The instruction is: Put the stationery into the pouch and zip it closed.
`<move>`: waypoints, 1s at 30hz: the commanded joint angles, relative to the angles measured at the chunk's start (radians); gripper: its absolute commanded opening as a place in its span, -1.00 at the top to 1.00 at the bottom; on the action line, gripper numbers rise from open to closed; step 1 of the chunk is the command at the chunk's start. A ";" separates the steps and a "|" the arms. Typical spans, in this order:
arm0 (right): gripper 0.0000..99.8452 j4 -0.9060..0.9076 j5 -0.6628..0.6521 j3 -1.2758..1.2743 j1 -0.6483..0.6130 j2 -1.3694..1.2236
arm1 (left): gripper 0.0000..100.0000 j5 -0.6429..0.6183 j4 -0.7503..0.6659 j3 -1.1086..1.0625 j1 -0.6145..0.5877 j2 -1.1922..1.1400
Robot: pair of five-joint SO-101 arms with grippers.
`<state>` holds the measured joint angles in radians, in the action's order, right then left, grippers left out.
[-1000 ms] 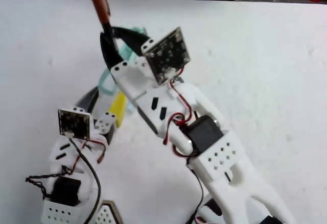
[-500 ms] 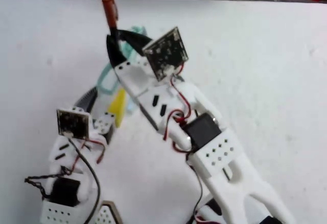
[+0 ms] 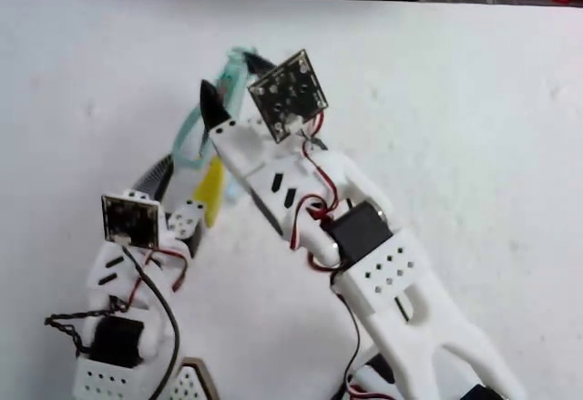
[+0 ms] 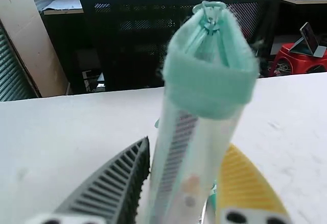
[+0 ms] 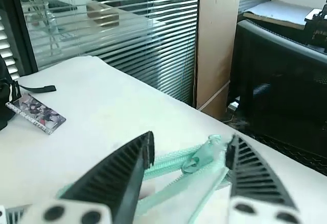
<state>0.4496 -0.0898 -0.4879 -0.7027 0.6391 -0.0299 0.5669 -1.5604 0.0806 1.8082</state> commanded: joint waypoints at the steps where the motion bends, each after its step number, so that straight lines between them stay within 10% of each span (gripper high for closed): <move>1: 0.55 0.005 -0.003 0.020 0.008 0.018 | 0.57 -0.005 -0.002 0.034 -0.008 0.015; 17: 0.59 0.346 0.127 -0.052 0.364 -0.081 | 0.57 -0.011 -0.025 0.031 -0.050 0.015; 30: 0.58 0.211 0.127 -0.160 0.291 -0.285 | 0.61 -0.011 -0.061 0.017 -0.074 0.015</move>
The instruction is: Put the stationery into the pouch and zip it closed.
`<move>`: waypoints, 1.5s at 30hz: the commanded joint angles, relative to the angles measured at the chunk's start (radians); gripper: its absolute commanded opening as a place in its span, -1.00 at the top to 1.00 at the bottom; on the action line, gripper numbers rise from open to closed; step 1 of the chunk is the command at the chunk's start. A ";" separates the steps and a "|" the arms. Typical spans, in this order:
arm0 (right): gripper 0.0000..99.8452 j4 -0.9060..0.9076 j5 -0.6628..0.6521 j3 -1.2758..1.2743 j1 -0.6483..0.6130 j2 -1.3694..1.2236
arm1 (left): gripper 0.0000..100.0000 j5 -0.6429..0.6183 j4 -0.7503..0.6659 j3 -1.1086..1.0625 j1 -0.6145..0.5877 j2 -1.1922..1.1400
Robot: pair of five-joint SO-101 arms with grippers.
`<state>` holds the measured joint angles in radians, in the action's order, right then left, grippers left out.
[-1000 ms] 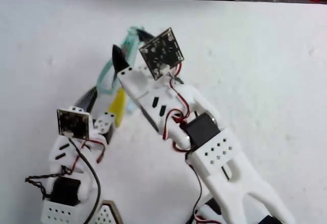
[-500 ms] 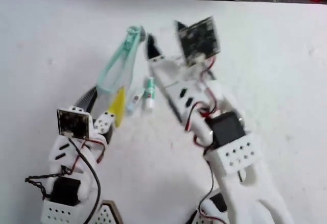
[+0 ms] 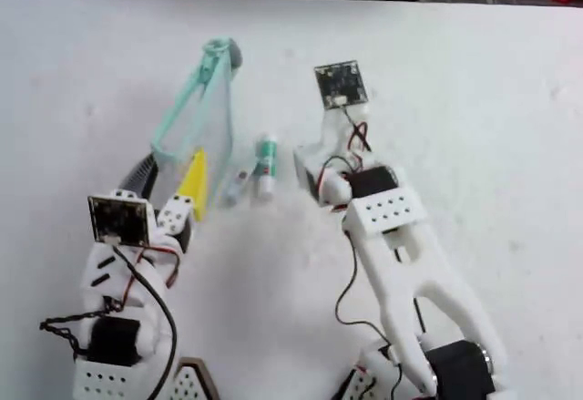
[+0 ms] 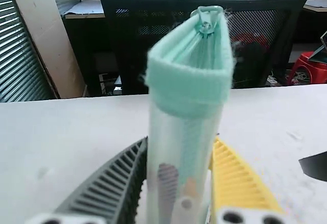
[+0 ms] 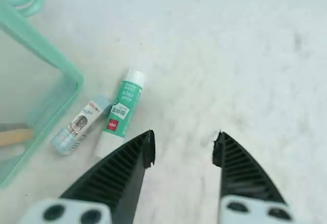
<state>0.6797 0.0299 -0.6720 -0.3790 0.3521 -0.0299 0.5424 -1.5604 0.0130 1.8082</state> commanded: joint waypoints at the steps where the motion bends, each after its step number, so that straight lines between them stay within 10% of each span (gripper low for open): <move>1: 0.57 -0.021 0.008 0.021 -0.050 -0.007 | 0.61 -0.011 -0.037 0.017 -0.007 0.015; 45: 0.57 -0.111 0.003 0.127 -0.157 -0.378 | 0.61 -0.011 -0.035 0.014 -0.005 0.015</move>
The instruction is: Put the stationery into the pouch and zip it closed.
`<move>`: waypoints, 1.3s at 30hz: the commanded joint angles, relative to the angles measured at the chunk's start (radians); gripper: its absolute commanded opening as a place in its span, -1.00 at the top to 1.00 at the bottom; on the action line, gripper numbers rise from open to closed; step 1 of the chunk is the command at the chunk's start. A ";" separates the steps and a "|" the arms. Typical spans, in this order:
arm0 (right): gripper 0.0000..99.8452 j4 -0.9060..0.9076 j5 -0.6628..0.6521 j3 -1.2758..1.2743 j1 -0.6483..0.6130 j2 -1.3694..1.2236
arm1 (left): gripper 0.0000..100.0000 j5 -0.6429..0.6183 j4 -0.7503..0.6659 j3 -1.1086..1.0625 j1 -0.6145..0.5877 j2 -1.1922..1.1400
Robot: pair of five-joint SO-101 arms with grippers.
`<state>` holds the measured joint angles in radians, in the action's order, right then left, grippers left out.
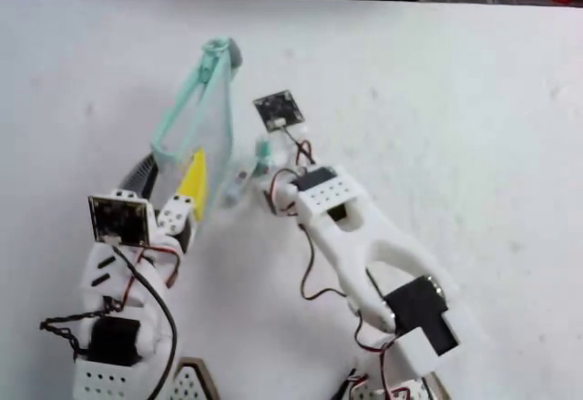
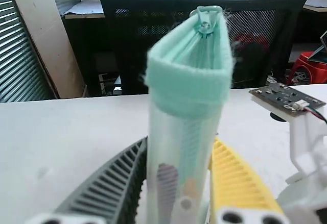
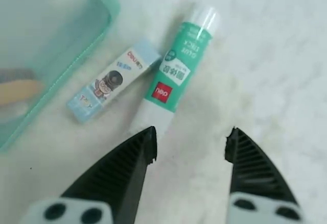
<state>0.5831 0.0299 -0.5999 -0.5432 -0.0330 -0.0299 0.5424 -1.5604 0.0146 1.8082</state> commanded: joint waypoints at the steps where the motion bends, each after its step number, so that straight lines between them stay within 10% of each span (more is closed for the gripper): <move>1: 0.57 -0.010 0.003 0.060 0.005 0.008 | 0.61 -0.011 -0.035 0.014 -0.007 0.015; 27: 0.58 0.234 0.008 0.448 -0.008 -0.311 | 0.62 -0.011 -0.034 0.015 -0.008 0.015; 32: 0.94 0.367 -0.002 0.499 0.071 -0.346 | 0.62 -0.011 -0.029 0.015 -0.008 0.015; 39: 0.97 0.483 -0.368 0.500 0.348 -0.189 | 0.62 -0.011 -0.020 0.015 -0.002 0.015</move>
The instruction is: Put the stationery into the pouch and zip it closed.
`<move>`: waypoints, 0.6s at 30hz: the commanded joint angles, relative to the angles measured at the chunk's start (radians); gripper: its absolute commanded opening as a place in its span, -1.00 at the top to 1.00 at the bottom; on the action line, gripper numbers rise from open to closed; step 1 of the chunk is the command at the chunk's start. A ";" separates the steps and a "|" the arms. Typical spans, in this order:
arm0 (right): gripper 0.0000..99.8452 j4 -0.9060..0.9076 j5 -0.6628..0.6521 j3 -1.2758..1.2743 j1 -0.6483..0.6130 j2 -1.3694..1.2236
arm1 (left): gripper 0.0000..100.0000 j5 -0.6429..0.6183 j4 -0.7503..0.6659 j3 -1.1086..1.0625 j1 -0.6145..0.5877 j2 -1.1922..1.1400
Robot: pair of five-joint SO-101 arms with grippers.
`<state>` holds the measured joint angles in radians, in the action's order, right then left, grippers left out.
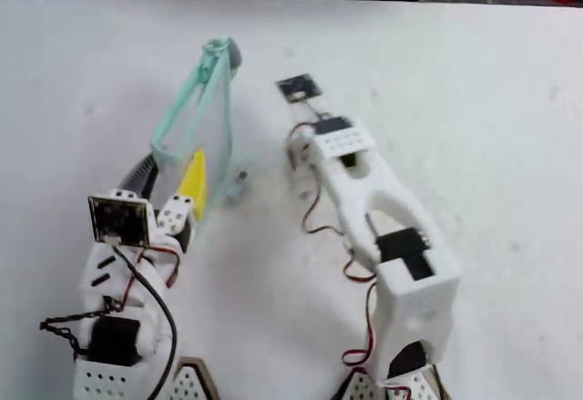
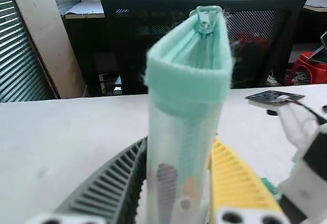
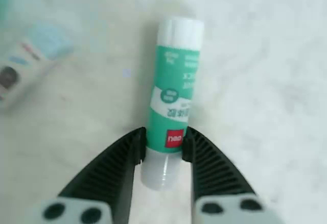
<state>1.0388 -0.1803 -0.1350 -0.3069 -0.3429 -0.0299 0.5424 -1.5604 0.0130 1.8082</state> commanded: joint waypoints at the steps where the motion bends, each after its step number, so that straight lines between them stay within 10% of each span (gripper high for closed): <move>1: 0.96 0.036 -0.244 0.032 0.140 0.157 | 0.62 -0.011 -0.020 0.015 0.001 0.015; 9: 0.96 0.154 -1.063 0.029 0.357 0.252 | 0.62 -0.011 -0.020 0.017 0.002 0.015; 18: 0.96 0.139 -1.522 0.031 0.349 0.127 | 0.62 -0.011 -0.020 0.017 0.012 0.015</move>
<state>1.1815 -1.5213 -0.1350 0.0445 -0.2048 -0.0299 0.5424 -1.5604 0.0130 1.8082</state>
